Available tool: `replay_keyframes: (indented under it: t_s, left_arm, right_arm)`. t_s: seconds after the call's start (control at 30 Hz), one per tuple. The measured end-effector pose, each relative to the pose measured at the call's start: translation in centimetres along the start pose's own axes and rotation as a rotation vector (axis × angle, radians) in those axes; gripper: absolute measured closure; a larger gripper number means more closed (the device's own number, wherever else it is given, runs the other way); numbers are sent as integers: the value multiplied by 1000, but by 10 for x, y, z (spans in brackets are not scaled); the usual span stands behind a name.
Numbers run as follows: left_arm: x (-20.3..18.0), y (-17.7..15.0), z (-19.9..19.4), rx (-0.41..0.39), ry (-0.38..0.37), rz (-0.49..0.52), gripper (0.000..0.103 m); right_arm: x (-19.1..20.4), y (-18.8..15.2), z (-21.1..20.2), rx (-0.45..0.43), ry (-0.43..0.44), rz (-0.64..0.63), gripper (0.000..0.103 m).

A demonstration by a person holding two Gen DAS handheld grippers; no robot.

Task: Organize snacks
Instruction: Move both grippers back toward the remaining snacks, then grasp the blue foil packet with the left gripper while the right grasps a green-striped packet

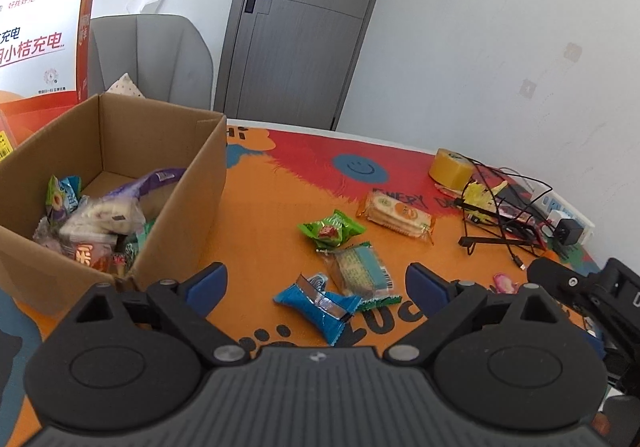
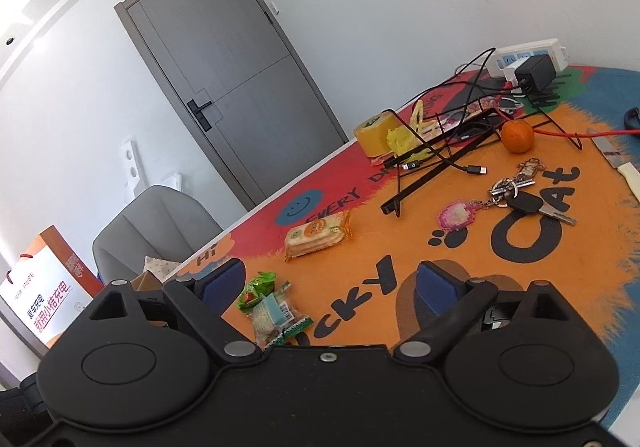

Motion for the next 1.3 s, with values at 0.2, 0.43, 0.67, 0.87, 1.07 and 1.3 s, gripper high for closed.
replay_keyframes:
  t_s: [0.2,0.43,0.67,0.87,1.07,1.3]
  left_arm:
    - [-1,-10,18,26,37,-10,11]
    - [-2,-18,33,41,79,-8,14]
    - [-3,-25,46,66,120,-79,28]
    - [-2,-31,59,71,175,-159,30]
    - [-5,-31,67,48,200,-168,38]
    - [-1,-31,66,59,159,-185,61]
  right_arm:
    - [-7,-7,11,38,14,13,17]
    - [-13,-18,26,90,33,30,27]
    - [-16,-23,35,115,37,37,27]
    - [-21,-24,40,129,33,44,27]
    - [-17,-22,46,139,39,27,28]
    - [-5,-26,61,174,64,5,31]
Point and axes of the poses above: each gripper's, at about its wrist camera, not at the fingertips, and z roughly the way its jaws point, x to its left, y to its top, the point moved 1 cm from there along z, roughly the way its jaws point, and after that the axes turned 10 degrees about -x, right-handed, at the moved point
